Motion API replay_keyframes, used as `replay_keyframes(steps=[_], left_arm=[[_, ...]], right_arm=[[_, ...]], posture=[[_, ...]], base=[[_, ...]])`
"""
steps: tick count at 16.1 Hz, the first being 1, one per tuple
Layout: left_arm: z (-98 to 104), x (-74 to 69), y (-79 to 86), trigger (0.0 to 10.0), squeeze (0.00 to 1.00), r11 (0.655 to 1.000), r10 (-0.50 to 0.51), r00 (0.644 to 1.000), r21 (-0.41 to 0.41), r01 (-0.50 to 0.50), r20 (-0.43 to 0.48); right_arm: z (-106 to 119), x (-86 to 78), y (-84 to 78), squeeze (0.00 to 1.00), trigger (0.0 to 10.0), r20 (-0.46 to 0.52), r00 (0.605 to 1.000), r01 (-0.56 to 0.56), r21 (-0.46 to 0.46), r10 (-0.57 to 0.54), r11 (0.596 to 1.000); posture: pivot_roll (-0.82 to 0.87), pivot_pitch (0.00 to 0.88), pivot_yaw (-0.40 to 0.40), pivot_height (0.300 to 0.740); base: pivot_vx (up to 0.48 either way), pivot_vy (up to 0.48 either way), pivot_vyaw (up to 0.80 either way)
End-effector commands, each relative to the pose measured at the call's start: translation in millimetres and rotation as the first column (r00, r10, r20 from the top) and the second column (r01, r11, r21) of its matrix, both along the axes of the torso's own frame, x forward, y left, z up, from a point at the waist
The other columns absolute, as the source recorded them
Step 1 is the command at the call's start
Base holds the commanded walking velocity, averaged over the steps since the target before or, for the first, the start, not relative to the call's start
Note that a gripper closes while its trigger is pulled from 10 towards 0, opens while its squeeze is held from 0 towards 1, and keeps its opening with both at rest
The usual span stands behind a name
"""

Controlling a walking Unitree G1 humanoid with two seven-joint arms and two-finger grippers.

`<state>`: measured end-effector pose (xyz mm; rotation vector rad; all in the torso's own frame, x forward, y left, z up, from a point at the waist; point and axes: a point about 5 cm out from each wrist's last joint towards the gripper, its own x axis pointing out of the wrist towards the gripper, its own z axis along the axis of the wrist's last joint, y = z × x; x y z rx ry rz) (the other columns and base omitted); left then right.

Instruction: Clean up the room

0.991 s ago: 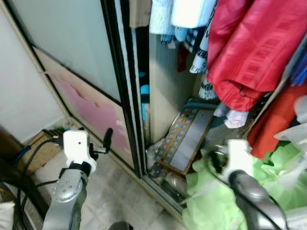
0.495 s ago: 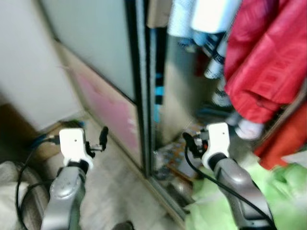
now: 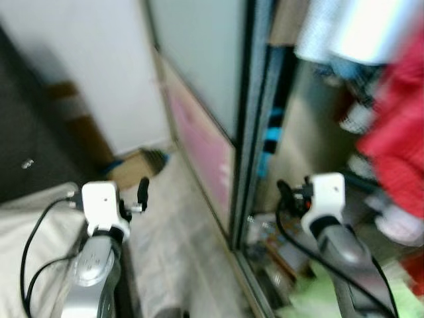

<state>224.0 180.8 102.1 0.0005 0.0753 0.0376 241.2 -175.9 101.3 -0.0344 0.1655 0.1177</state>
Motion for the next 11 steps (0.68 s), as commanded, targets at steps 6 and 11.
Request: replay_keyframes(steps=[6,11], left_arm=[[-1,-12.7,-1.2,10.0,0.00,1.000,0.006,1.000,-0.006,-0.006,-0.006],[1,-10.7,-1.0,10.0,0.00,1.000,0.013,1.000,0.010,-0.013,-0.009]], right_arm=[[6,-9.7,-4.2,0.00,10.0,0.031,1.000,0.002,0.002,-0.002,1.000],[10,-0.7,6.5,0.00,10.0,0.052,0.996,-0.078,-0.008,0.078,0.997]], posture=[[-0.05,0.000,0.019,0.740],[-0.03,0.000,0.001,0.740]], base=[[0.000,0.000,0.80],[0.000,0.000,0.80]])
